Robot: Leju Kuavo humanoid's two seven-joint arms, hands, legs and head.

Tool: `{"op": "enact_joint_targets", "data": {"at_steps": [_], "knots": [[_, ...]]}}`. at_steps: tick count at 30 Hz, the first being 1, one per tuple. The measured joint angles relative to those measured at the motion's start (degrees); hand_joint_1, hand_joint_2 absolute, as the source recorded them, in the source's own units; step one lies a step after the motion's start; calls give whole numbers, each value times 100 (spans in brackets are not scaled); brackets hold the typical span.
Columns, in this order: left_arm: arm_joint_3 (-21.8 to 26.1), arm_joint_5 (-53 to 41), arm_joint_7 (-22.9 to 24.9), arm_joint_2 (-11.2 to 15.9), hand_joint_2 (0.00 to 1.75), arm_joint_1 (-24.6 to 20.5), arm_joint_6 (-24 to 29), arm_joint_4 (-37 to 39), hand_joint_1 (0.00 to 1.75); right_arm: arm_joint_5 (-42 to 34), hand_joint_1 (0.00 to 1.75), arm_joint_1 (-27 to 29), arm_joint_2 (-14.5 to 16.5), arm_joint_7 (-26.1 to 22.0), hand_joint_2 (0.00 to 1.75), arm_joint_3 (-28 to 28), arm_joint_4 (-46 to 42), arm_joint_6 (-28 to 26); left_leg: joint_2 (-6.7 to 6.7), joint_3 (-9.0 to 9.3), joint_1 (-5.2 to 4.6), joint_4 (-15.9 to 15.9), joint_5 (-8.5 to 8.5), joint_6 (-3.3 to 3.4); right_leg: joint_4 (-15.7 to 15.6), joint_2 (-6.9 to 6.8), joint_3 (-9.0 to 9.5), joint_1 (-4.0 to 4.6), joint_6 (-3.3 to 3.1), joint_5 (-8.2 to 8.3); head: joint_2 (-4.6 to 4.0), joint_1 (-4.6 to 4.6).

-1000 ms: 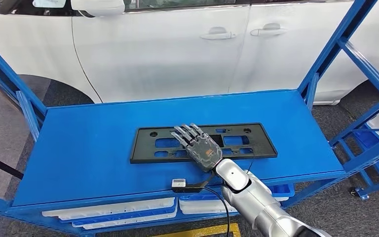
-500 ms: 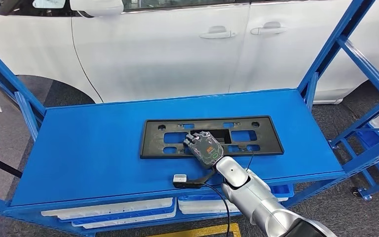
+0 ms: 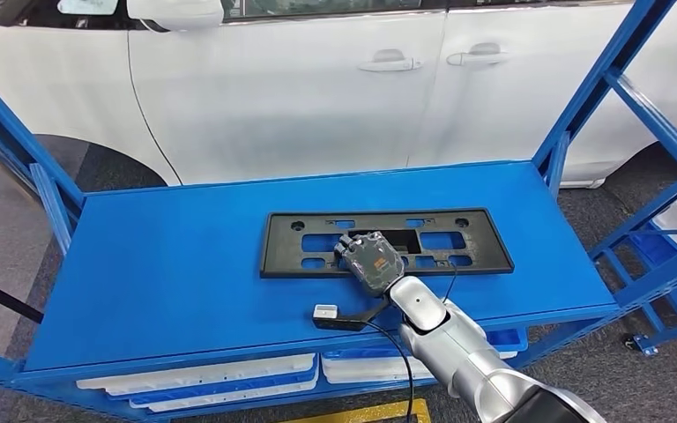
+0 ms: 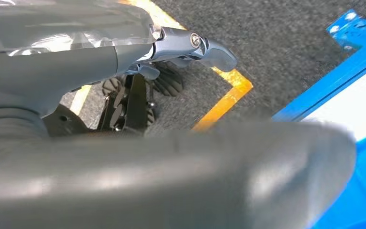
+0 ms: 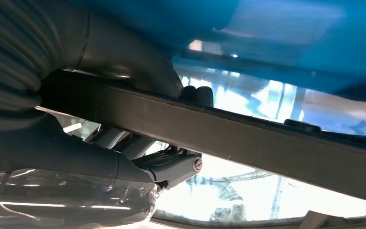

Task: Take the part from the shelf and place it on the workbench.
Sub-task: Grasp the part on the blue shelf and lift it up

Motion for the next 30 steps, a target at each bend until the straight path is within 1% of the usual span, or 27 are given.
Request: {"op": "enact_joint_targets", "data": {"at_steps": [1,2,4,5,6,7,8,9,10,11,12,13,14,15,16,17,18,19,20,21,22,23,24,25,26,27,30], "knots": [[-1,1,-66,-1,175,1,-7,0,0,-15,175,-2,0,-24,175,-10,9,-4,6,0,3,-13,16,34,118,-3,-50,-11,27,-87,0,-1],[-2,1,-140,-2,175,2,-4,0,0,-36,175,-4,0,-51,175,-20,17,-10,11,-5,8,-24,30,62,361,-8,-159,-18,47,-239,0,-1],[-4,2,-277,-1,175,4,25,0,0,-91,175,-5,0,-116,175,-41,43,-33,15,-27,-3,-25,40,93,1105,-15,-510,-26,70,-606,0,-1],[-5,2,-313,0,175,9,41,0,0,-131,175,-3,0,-157,175,-51,55,-55,15,-34,-11,-24,41,98,1425,-15,-668,-27,73,-715,0,-1],[-6,2,-326,1,175,15,57,0,0,-214,175,0,0,-237,175,-68,65,-77,14,-36,-18,-23,42,101,1564,-15,-741,-28,68,-714,0,-1],[-9,2,-316,1,175,20,74,0,0,-360,175,4,0,-372,175,-97,65,-96,12,-31,-25,-22,41,101,1483,-15,-706,-25,52,-606,0,-1],[-14,2,-305,1,175,22,91,0,0,-561,175,9,-1,-554,175,-137,47,-103,9,-20,-30,-23,40,99,1190,-14,-566,-15,20,-416,0,-1],[-22,2,-295,-2,175,23,105,0,0,-820,175,17,-4,-778,175,-186,0,-90,8,-8,-30,-24,38,96,771,-12,-363,5,-32,-213,0,-1],[-34,2,-294,-14,175,21,114,0,0,-1115,175,32,-14,-1020,175,-242,-86,-58,8,-1,-36,-22,34,80,391,-14,-180,33,-86,-68,0,-1],[-46,2,-303,-21,175,19,121,0,0,-1402,175,53,-28,-1248,175,-297,-211,-23,10,3,-28,-23,32,55,116,-18,-50,66,-129,19,0,-1],[-60,2,-317,-29,175,19,126,0,0,-1667,175,78,-47,-1436,175,-351,-360,10,15,6,-15,-25,30,21,-27,-21,13,96,-162,44,0,-1],[-73,2,-332,-34,175,19,130,0,0,-1910,175,102,-67,-1600,175,-402,-512,32,22,15,-3,-34,30,-20,-57,-23,23,119,-178,39,0,-1],[-85,2,-343,-30,175,16,133,0,0,-2138,175,133,-81,-1751,175,-448,-659,41,31,31,5,-50,31,-59,-97,-22,46,118,-192,61,0,-1],[-98,2,-346,-24,175,15,134,0,0,-2445,175,190,-99,-1944,175,-499,-835,50,38,42,10,-34,9,-89,-150,-25,82,107,-207,86,0,0],[-112,2,-337,-18,175,12,136,0,0,-2871,175,270,-120,-2210,175,-557,-1060,66,42,22,9,51,-64,-110,-208,-34,119,87,-226,116,0,-1],[-125,1,-319,-11,175,10,132,0,0,-3388,175,374,-151,-2489,175,-616,-1352,95,44,-52,9,252,-204,-128,-261,-41,149,66,-241,146,0,-1],[-136,-1,-299,-3,175,11,117,0,0,-3980,175,494,-195,-2741,175,-670,-1719,147,42,-178,20,566,-397,-143,-284,-49,158,60,-250,162,0,-1],[-143,-2,-283,4,175,12,86,0,0,-4629,175,606,-254,-2916,175,-706,-2157,246,42,-337,25,950,-609,-165,-286,-49,151,56,-260,168,0,-2],[-145,-2,-280,10,175,13,41,0,0,-5255,175,716,-323,-3005,175,-725,-2628,385,42,-479,32,1306,-772,-192,-280,-46,141,55,-261,172,0,-2],[-145,-1,-287,19,175,13,-10,0,0,-5853,175,826,-395,-3043,175,-733,-3135,566,42,-554,38,1518,-838,-217,-271,-43,135,50,-257,173,0,-1],[-145,-1,-303,25,175,11,-62,0,0,-6397,175,956,-470,-3053,175,-739,-3661,796,43,-531,46,1520,-796,-238,-257,-43,126,39,-245,173,0,-1],[-145,-1,-333,29,175,6,-106,0,0,-6860,175,1115,-529,-3046,175,-750,-4198,1099,45,-397,56,1282,-653,-256,-230,-44,108,24,-226,168,0,-1],[-143,-1,-368,32,175,0,-141,0,0,-7247,175,1281,-573,-3037,175,-769,-4718,1437,48,-190,70,887,-466,-268,-188,-47,78,6,-199,158,0,-1],[-142,-1,-404,32,175,-8,-167,0,0,-7569,175,1431,-600,-3032,175,-795,-5218,1799,49,6,77,494,-332,-263,-133,-48,34,-8,-168,143,0,-1],[-139,-1,-438,32,175,-14,-185,0,0,-7814,175,1532,-609,-3039,175,-825,-5680,2124,39,140,72,191,-238,-237,-68,-46,-14,-11,-132,125,0,-1],[-138,-1,-460,31,175,-20,-196,0,0,-7955,175,1590,-610,-3049,175,-854,-6041,2335,28,198,63,39,-207,-200,-23,-43,-52,-9,-95,114,0,-1],[-136,-1,-517,27,175,-26,-214,0,0,-8197,175,1787,-604,-3050,175,-955,-6858,2809,-15,170,36,12,-188,-72,-2,-47,-79,-5,8,112,0,0]]}}
